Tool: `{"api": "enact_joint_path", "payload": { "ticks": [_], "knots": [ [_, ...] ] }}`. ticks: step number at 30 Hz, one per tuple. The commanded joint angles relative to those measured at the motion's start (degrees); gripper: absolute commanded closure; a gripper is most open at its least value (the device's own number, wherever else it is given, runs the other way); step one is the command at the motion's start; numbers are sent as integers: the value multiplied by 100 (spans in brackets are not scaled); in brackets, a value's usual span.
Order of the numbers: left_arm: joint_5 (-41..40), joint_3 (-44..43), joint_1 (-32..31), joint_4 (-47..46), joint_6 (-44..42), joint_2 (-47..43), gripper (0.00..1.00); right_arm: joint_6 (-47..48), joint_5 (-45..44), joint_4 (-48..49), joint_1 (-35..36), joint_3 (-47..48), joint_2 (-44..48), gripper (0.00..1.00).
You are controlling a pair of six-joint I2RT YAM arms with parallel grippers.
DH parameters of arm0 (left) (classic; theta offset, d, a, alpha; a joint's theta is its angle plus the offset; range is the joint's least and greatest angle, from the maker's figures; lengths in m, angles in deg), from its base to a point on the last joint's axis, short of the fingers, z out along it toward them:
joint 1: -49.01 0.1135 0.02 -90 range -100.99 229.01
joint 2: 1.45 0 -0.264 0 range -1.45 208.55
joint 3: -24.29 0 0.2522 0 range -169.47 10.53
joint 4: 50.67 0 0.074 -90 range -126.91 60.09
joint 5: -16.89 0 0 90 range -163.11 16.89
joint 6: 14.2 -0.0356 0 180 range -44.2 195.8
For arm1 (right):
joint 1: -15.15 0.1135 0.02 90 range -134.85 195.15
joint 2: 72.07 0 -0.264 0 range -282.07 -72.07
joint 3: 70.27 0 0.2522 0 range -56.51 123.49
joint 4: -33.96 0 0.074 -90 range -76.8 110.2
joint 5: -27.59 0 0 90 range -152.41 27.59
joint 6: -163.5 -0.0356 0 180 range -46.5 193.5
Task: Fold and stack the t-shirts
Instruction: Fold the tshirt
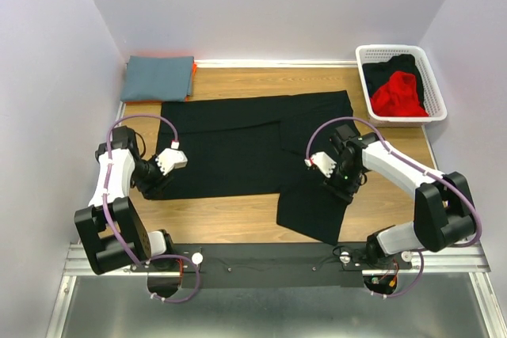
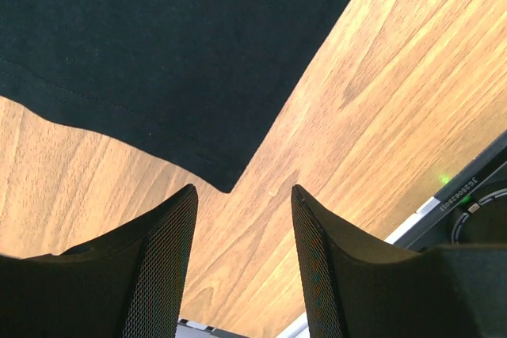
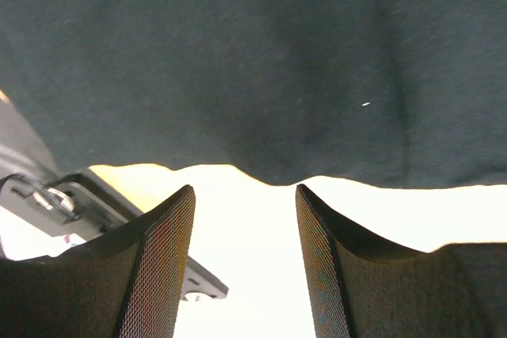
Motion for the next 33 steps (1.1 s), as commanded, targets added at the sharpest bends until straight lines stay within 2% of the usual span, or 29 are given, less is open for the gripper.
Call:
{"api": "enact_joint_path", "payload": {
  "ticks": [1,10,14,17,18,21,22,23,33],
  "knots": [
    [-258,52,4,-199,-147,-15,41,87,-290,394,44,-47,107,39],
    [-548,579,-31,-779,-278,-208,38,70,-449,948,105,-452,-51,39],
    [-592,641,-49,-920,-296,-103,38,35,-484,1106,202,-627,-112,44],
    [-574,676,-58,-964,-357,-59,38,8,-580,1264,211,-706,-148,57],
    [-592,702,-75,-990,-392,-67,38,-1,-589,1282,211,-733,-165,67],
    [-653,825,-137,-1104,-472,-146,39,-44,-615,1291,211,-742,-200,86],
    [-627,808,-145,-1131,-480,-155,40,-53,-616,1291,219,-733,-200,90],
    [-601,782,-154,-1131,-437,-155,41,-62,-598,1256,211,-724,-183,99],
    [-522,711,-251,-929,-639,169,46,-255,-466,1062,219,-434,-95,99]
  ]
}}
